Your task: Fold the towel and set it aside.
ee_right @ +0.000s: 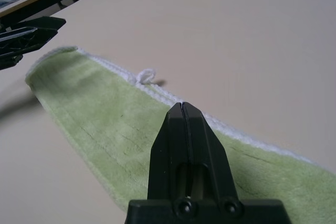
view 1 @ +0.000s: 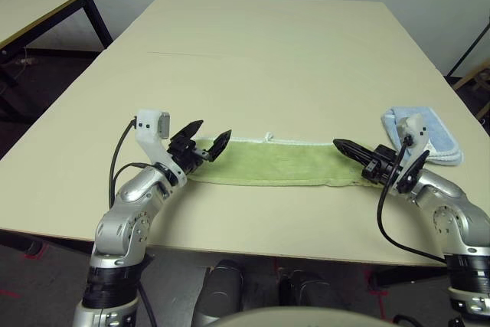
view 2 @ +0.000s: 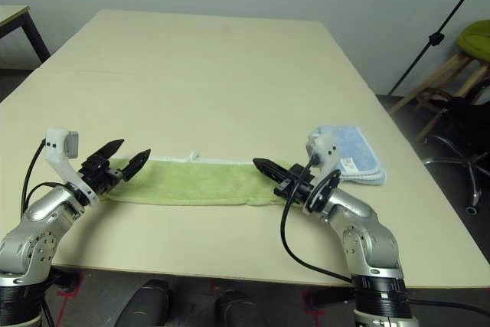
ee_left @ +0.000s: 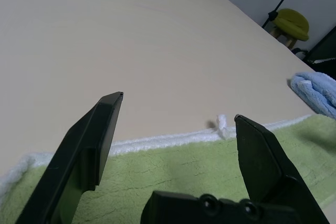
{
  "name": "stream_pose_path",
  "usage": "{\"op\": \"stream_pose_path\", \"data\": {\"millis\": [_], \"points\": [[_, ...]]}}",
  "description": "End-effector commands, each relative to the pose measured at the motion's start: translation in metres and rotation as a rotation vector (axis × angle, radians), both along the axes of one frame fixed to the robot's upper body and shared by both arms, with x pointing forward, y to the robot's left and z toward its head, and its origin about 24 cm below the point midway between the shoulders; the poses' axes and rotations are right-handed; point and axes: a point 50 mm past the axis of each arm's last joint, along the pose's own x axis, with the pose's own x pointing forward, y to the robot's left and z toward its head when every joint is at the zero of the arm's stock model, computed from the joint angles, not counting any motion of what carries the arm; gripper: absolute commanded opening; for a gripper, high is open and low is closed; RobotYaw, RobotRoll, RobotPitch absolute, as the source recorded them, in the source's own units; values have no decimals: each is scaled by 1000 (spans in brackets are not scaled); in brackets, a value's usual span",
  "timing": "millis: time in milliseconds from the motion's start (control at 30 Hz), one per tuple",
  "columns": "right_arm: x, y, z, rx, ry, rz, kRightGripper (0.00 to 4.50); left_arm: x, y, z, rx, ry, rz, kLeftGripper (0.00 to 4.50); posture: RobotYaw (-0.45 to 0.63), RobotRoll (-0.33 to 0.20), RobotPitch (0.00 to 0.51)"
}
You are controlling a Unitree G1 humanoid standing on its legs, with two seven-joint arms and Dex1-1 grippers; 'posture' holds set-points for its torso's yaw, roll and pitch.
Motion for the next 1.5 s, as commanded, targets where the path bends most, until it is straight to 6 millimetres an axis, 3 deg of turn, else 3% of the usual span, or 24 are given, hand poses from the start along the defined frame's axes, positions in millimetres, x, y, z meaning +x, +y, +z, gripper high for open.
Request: {"op": "stream_pose_path", "data": {"millis": [33,200,300,500,667,867,1167,1367,1500], "points": [[1,2,-2,4,5,13,0,2,3,0,20,-12,15,4477,161,0,73],[3,3,-1,5,1,19,0,4,4,3,14,-33,13,4477,160,0,65],[3,3,0,8,-1,23,0,4,3,3,12,-34,5,3856,159,0,65],[1,4,-1,12,3,25,0,1,0,-5,8,-5,-17,1740,159,0,65],[-1,4,-7,-3,13,11,0,-7,3,-26,51,63,-17,29,152,0,68],[-2,-3,-23,-36,71,-59,0,-16,16,-48,96,123,39,29,155,0,71],[-7,-39,-62,-315,231,-228,0,-28,44,-73,182,224,85,29,161,0,73],[-2,-53,-57,-343,183,-283,0,-23,72,-68,220,211,147,29,161,0,76],[-3,-55,-48,-280,159,-268,0,-20,78,-61,228,183,144,29,156,0,79]]}}
